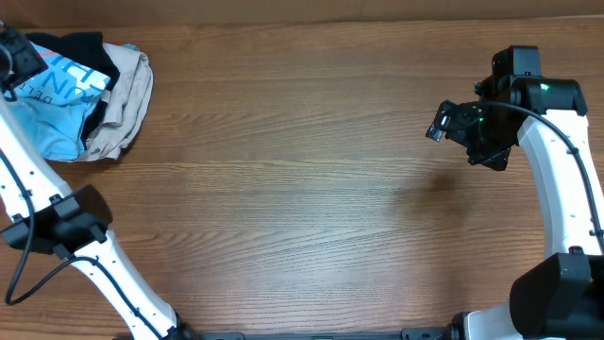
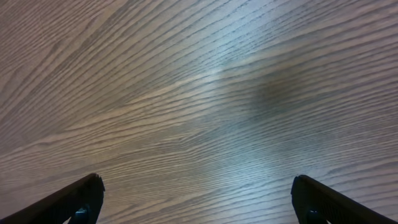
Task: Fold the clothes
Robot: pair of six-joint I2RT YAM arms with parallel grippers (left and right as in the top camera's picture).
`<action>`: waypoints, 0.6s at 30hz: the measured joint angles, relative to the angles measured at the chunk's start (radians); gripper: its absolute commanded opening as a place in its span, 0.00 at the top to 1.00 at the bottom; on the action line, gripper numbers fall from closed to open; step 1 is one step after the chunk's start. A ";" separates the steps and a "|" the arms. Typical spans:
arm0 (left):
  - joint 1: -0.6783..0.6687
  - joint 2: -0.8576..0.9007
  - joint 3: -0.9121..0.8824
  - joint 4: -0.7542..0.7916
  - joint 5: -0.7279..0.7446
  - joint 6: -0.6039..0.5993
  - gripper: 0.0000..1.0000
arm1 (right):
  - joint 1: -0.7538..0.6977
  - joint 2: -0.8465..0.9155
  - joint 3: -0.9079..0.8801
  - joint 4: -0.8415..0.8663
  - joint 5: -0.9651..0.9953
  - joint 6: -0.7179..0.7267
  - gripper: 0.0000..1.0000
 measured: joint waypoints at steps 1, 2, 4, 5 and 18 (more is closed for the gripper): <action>-0.012 -0.002 0.000 0.002 -0.018 0.010 0.96 | 0.000 0.000 0.000 0.001 0.000 0.000 0.00; -0.023 -0.002 -0.003 0.009 -0.034 0.018 0.96 | 0.000 0.000 0.000 0.001 0.000 0.000 0.00; -0.046 -0.002 -0.034 0.043 -0.076 0.030 0.96 | 0.000 0.000 0.000 0.000 0.000 0.000 0.00; -0.053 -0.002 -0.053 0.051 -0.088 0.032 0.96 | 0.000 0.000 0.000 0.000 0.000 0.000 0.00; -0.058 0.014 -0.277 0.323 -0.162 0.032 0.96 | 0.000 0.000 0.000 -0.010 -0.001 0.000 0.00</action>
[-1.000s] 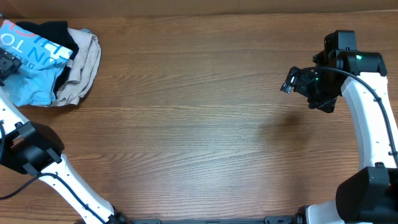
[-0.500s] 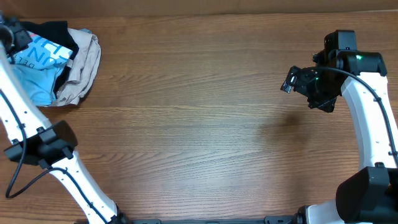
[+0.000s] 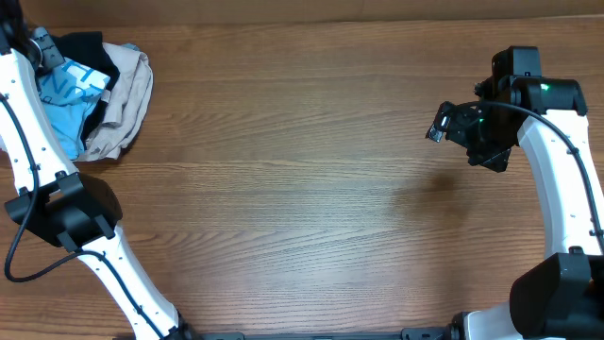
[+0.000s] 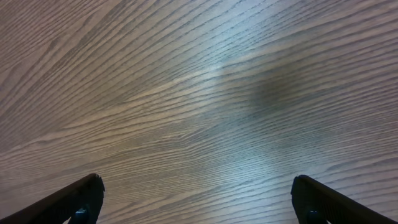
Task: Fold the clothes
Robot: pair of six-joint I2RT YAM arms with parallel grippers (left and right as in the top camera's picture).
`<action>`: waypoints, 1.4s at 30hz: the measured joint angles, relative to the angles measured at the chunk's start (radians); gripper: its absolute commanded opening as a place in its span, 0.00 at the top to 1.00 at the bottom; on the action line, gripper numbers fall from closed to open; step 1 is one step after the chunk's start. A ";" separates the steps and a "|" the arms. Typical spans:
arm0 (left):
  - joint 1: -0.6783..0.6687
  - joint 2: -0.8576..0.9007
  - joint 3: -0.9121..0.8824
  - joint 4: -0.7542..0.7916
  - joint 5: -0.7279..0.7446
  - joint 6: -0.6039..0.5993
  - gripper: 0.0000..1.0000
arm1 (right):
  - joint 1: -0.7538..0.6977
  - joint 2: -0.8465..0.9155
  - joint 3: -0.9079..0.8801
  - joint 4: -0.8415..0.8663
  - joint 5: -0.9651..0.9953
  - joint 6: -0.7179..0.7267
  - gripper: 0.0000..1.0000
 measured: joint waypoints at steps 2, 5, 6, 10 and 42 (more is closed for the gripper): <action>0.000 0.000 -0.001 0.002 -0.003 0.000 0.96 | 0.000 0.000 0.000 -0.001 0.000 0.000 0.00; 0.000 0.009 -0.014 0.008 -0.015 0.000 0.96 | 0.000 0.000 0.000 -0.002 0.000 0.000 0.00; 0.000 0.016 -0.020 0.014 -0.023 0.000 0.96 | 0.000 0.000 0.000 -0.001 0.000 0.001 0.00; 0.000 0.080 -0.027 0.054 -0.046 0.000 0.88 | 0.000 0.000 0.000 -0.002 0.000 0.000 0.00; -0.050 -0.096 0.049 0.056 0.080 -0.004 0.00 | 0.000 -0.002 0.571 -0.255 0.027 -0.068 0.00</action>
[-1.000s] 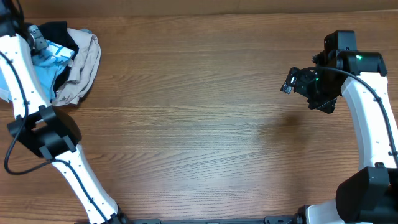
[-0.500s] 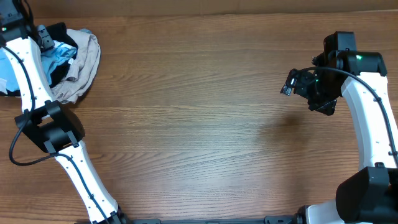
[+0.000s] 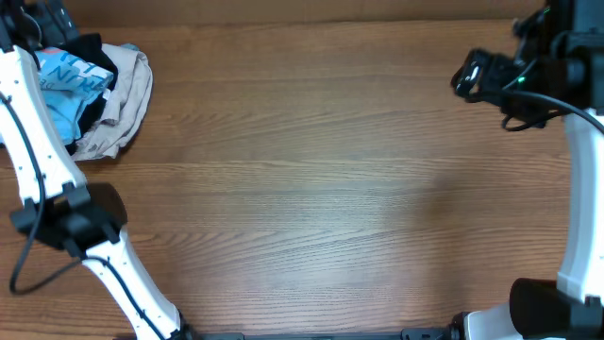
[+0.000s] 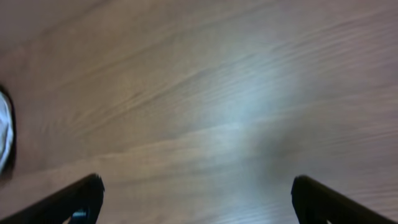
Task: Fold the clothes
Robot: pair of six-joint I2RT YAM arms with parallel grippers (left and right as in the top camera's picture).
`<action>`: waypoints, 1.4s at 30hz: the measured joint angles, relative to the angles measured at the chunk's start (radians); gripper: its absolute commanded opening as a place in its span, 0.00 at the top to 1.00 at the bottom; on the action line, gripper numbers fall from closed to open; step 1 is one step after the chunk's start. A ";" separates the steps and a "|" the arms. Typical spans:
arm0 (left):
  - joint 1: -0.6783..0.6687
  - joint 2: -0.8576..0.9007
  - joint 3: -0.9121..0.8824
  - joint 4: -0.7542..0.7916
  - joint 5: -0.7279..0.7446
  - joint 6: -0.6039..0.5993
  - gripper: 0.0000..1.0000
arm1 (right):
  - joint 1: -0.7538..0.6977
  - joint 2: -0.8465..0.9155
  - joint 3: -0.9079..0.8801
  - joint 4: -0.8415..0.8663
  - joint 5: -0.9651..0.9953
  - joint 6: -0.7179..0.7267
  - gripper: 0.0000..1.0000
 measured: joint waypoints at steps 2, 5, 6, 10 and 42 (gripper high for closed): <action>-0.028 -0.090 0.008 -0.035 0.021 0.000 0.00 | 0.000 0.002 0.185 -0.117 0.022 -0.008 0.00; -0.064 -0.155 0.022 -0.055 0.039 0.000 0.00 | 0.000 -0.024 0.335 -0.137 0.027 -0.010 0.00; -0.078 -0.167 0.026 -0.055 0.043 0.000 0.00 | 0.000 -0.044 0.363 -0.138 0.026 -0.011 0.00; -0.104 -0.160 0.025 -0.061 0.058 0.000 0.00 | 0.000 -0.175 0.404 -0.143 0.026 -0.011 0.00; -0.103 -0.147 0.019 -0.064 0.061 0.000 0.00 | 0.000 -0.587 -0.129 0.301 0.057 -0.012 0.00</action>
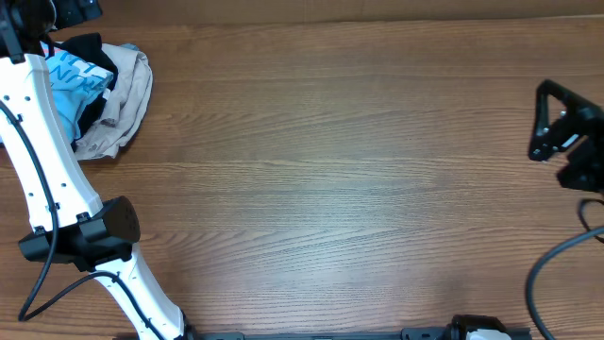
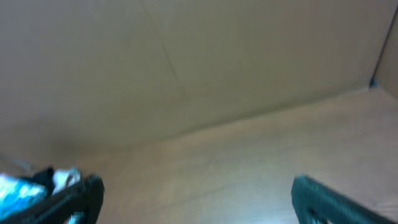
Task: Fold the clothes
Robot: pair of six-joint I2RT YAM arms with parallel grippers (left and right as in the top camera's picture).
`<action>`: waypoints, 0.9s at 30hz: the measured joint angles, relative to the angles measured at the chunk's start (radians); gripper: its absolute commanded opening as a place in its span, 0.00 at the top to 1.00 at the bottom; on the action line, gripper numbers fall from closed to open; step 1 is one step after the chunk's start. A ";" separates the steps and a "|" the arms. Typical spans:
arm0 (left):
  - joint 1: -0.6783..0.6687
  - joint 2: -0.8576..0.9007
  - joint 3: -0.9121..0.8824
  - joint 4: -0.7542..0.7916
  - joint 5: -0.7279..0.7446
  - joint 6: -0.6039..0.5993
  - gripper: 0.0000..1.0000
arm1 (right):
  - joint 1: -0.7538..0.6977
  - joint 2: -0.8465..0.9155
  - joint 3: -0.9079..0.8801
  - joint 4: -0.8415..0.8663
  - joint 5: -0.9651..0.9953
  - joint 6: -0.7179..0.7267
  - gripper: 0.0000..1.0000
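The clothes lie in a pile at the table's far left corner: a light blue printed shirt, a black garment and a beige garment. The pile also shows blurred at the lower left of the right wrist view as the blue shirt. My left gripper is at the frame's top left corner, just behind the pile; its jaws are hidden. My right gripper hangs at the right edge, far from the clothes. In the wrist view the right gripper is open and holds nothing.
The wooden table stretches between the two arms. A plain wall stands behind the table's back edge. The left arm's white links run along the left edge beside the pile.
My right arm has moved from the far right corner out to the right edge, and its camera now faces across the table at the back wall. My left gripper has moved slightly further back.
At first my left gripper was at the blue shirt, which lay spread wide, while my right gripper hovered open over the right side. Then the shirt showed bunched narrower with my left gripper further back. Later my right arm was at the far right, now at the right edge.
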 measured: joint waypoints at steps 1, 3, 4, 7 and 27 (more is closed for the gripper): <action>0.000 0.000 0.000 0.000 0.000 0.000 0.00 | 0.000 -0.029 -0.066 0.055 0.001 0.000 0.00; 0.000 0.000 0.000 0.000 0.000 0.000 0.00 | 0.000 -0.114 -0.258 0.211 0.003 0.000 0.00; 0.000 0.000 0.000 0.000 0.000 0.000 0.00 | 0.000 -0.154 -0.346 0.297 0.003 0.000 0.00; 0.000 0.000 0.000 0.000 0.000 0.000 0.00 | 0.000 -0.285 -0.628 0.533 0.002 -0.002 0.00; 0.000 0.000 0.000 0.000 0.001 0.000 0.00 | 0.000 -0.951 -1.888 1.402 -0.005 -0.002 0.00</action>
